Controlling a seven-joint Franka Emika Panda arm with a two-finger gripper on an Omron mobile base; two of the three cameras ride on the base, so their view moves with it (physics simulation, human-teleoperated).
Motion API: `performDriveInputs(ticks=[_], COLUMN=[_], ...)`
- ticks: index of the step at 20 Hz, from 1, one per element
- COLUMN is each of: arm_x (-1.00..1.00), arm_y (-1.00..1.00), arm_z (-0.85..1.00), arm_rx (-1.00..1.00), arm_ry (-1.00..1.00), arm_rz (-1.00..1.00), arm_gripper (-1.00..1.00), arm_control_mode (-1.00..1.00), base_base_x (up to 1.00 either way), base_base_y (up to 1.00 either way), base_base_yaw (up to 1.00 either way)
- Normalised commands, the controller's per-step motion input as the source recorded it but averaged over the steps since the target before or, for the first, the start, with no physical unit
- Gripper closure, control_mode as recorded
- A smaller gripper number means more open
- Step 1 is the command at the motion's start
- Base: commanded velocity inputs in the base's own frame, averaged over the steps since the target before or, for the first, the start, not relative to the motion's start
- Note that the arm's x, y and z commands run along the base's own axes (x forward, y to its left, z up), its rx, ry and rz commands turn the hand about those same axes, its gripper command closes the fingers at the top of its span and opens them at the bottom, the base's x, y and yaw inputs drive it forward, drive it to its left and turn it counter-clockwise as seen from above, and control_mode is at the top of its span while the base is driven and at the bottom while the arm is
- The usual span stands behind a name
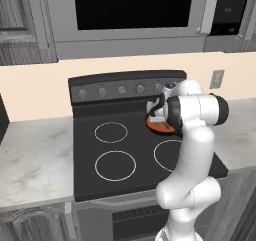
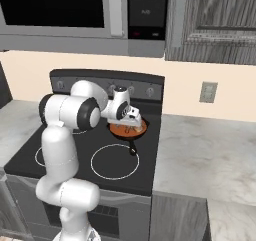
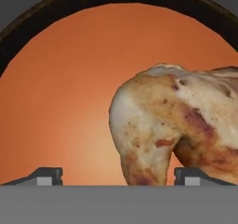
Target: Retrieve the chicken drumstick from the fridge and place it on the saucepan with marinade on the stove.
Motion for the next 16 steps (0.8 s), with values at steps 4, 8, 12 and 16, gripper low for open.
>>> performDriveInputs(ticks=[4,8,12,16], arm_x=[-0.06,-0.26,-0.75,-1.00], arm_y=[0.00,0.00,-0.02,-0.05], arm_z=[0.49,0.41,0.21,0.06], arm_rx=[-0.02,0.00,0.01,0.06], arm_ry=[0.00,-0.01,-0.05,-0.06], arm_rz=[0.00,-0.02,-0.09,-0.12], arm_gripper=[-1.00,-1.00,-1.00,-1.00], arm_control_mode=[-1.00,-1.00,-1.00,-1.00], base_base_x=[0.00,0.00,0.00,0.00], base_base_y=[0.00,0.00,0.00,0.00], base_base_yaw=[0.00,0.00,0.00,0.00])
